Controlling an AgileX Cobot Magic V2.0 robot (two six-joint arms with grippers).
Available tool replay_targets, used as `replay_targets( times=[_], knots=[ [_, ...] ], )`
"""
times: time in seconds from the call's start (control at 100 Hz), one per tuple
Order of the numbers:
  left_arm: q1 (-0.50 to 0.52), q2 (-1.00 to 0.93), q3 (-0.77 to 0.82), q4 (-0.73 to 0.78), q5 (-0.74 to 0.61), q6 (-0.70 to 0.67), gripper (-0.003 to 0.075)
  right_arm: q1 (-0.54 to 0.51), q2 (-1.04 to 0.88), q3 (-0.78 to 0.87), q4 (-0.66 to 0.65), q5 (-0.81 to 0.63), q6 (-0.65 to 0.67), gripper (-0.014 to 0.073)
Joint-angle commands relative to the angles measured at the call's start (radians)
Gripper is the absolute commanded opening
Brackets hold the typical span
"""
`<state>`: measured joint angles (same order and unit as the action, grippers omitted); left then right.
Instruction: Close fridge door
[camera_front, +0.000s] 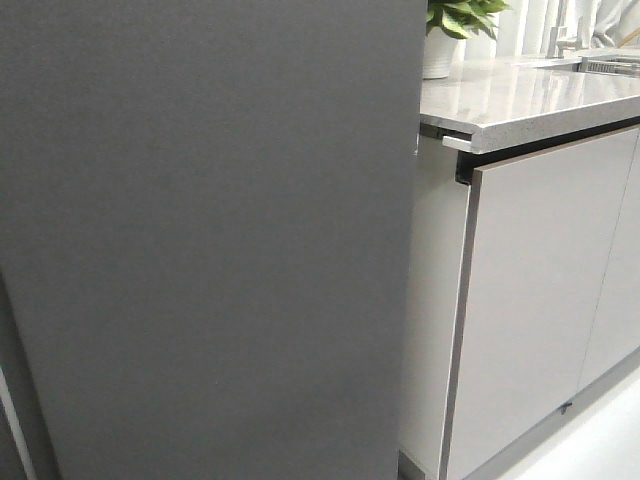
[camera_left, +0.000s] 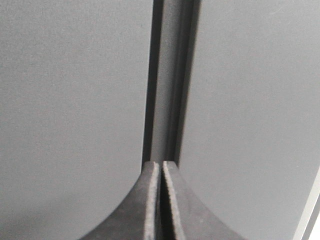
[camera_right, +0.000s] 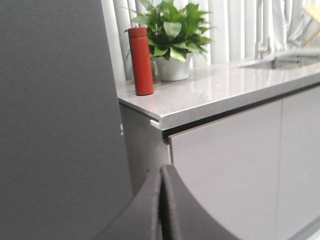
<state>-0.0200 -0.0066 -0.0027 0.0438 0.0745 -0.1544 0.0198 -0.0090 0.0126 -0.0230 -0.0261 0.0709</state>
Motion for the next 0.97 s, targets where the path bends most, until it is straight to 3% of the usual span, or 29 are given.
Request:
replay_targets(
  times=[0.0,0.96],
  knots=[
    [-0.004,-0.023,0.040,-0.006,-0.083,-0.002,-0.0020,-0.006,-0.021,0.023,-0.055,-0.075,-0.003,-0.0071],
    [-0.004,-0.023,0.040,-0.006,-0.083,-0.002,-0.0020,-0.006,-0.021,0.023,-0.055,-0.068,0.009,-0.0071]
  ],
)
